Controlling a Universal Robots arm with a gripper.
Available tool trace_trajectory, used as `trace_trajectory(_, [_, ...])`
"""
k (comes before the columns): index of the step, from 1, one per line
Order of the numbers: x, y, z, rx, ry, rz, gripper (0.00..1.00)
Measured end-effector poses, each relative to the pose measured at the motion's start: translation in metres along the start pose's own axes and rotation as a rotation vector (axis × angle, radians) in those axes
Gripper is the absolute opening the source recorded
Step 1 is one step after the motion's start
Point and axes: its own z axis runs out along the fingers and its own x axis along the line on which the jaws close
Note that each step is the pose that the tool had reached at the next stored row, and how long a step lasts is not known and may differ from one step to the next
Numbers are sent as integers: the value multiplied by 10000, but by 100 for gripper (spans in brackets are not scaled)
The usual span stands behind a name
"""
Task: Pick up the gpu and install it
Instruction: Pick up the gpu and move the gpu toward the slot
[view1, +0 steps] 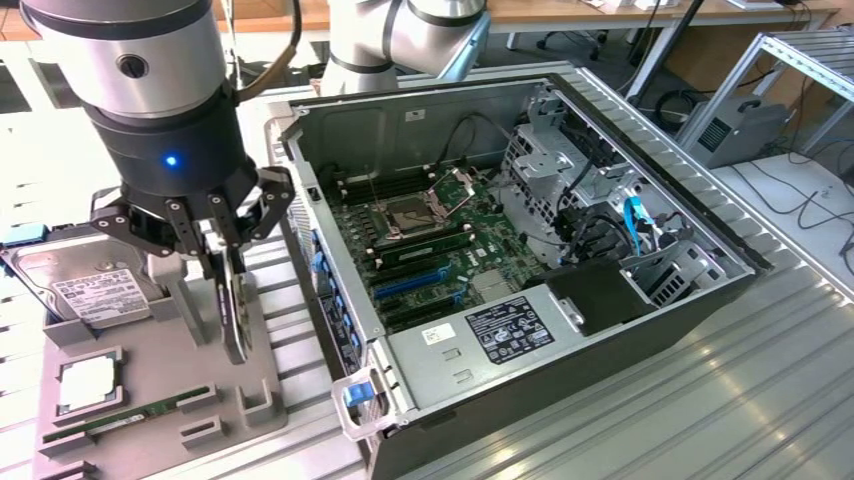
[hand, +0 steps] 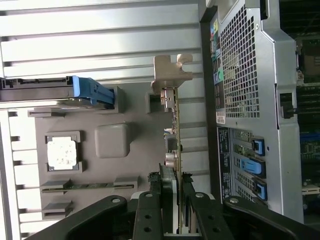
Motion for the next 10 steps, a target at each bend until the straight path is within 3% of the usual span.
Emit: trace_trajectory(10, [-1, 2, -48, 0, -1, 0, 27])
